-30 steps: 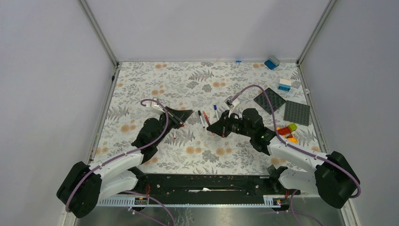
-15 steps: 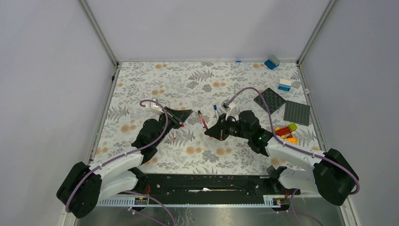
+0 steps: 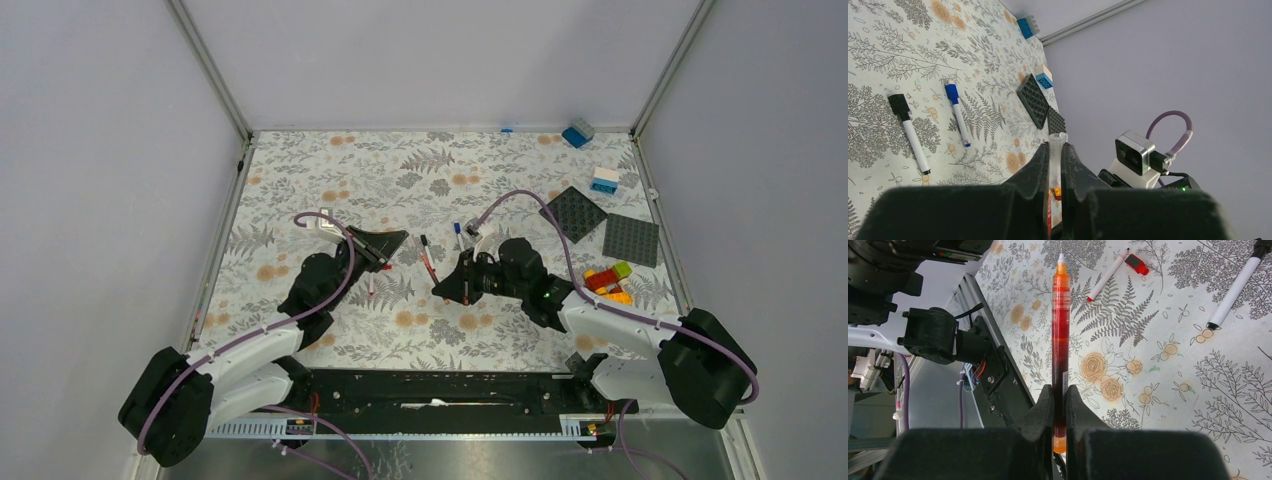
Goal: Insert the pens into the pen caps
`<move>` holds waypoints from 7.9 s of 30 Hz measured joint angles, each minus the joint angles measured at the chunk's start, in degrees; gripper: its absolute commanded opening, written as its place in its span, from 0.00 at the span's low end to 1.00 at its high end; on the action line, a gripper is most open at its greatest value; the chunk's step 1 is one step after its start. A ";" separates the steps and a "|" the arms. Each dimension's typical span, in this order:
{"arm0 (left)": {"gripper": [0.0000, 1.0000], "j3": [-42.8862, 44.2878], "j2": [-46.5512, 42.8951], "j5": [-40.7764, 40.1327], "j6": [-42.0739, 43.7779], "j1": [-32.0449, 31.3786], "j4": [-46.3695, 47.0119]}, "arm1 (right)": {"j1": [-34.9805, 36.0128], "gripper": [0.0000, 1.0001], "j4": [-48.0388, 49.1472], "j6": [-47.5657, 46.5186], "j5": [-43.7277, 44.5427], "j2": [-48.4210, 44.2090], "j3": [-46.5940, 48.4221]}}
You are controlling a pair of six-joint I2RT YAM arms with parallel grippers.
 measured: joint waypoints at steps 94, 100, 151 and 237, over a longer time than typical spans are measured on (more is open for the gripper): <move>0.00 -1.95 0.57 0.00 -0.90 0.00 0.66 | 2.89 0.00 -4.33 -0.39 2.45 6.49 7.54; 0.00 -1.97 -0.13 -0.13 -0.61 0.00 0.22 | 2.89 0.00 -5.64 -0.55 2.84 6.43 8.20; 0.00 -1.46 2.73 -1.01 0.70 0.02 0.87 | 3.08 0.00 -9.31 -3.17 4.59 6.82 10.45; 0.00 8.09 3.50 -14.47 -0.63 -0.59 -17.46 | 5.29 0.00 -46.40 -17.16 16.63 25.90 46.66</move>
